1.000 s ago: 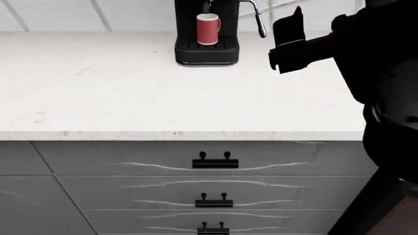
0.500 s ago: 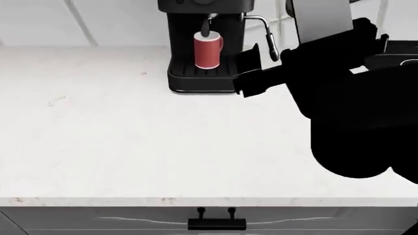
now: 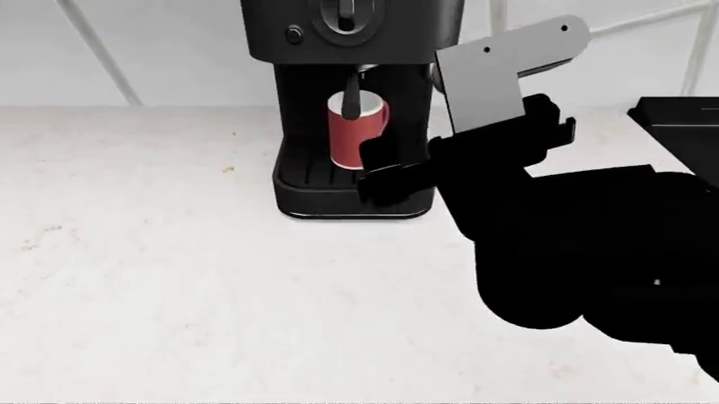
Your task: Pick the mug from under the coffee machine dispenser and place it on the counter.
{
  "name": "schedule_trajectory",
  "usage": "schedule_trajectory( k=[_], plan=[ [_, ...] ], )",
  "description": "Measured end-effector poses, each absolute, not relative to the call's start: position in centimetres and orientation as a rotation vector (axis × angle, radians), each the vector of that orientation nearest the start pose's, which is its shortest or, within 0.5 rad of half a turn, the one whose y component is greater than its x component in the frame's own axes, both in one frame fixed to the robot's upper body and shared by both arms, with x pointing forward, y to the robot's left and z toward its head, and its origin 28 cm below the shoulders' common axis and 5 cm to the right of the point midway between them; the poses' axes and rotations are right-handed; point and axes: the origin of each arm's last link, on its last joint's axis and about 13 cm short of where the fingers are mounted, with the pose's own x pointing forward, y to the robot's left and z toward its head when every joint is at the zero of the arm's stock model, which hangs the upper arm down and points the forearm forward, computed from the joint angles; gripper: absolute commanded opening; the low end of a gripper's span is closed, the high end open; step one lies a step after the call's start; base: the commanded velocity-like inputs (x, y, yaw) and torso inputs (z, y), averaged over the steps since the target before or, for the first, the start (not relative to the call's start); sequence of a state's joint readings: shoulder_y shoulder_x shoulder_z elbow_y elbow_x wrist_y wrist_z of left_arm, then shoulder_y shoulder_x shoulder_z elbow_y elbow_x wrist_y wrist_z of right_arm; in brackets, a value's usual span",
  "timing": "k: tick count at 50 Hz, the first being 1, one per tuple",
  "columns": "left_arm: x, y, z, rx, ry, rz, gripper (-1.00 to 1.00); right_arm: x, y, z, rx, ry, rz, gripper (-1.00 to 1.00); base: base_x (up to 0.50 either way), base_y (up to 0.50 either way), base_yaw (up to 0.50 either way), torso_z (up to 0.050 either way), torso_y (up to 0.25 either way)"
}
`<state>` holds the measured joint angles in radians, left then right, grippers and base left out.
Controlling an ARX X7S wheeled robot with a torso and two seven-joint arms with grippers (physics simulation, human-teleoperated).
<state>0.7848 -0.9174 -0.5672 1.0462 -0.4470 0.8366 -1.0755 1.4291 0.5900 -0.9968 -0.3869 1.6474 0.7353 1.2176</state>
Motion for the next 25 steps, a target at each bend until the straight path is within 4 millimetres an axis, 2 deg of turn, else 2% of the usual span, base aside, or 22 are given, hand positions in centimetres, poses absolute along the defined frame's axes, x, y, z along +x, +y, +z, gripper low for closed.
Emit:
schedule_trajectory(
  k=[14,25],
  plan=[
    [6.1,27.8,24.8,-0.332,-1.16,0.253,1.0,24.5,-4.1,26.9,-0.225,0.086,0.166,1.0,0.0,0.0,0.0,0.0,0.0],
    [6.2,27.8,24.8,-0.331,-1.157,0.254,1.0,25.3,-3.0,25.7,-0.19,0.096,0.201,1.0,0.0,0.0,0.0,0.0,0.0]
  ],
)
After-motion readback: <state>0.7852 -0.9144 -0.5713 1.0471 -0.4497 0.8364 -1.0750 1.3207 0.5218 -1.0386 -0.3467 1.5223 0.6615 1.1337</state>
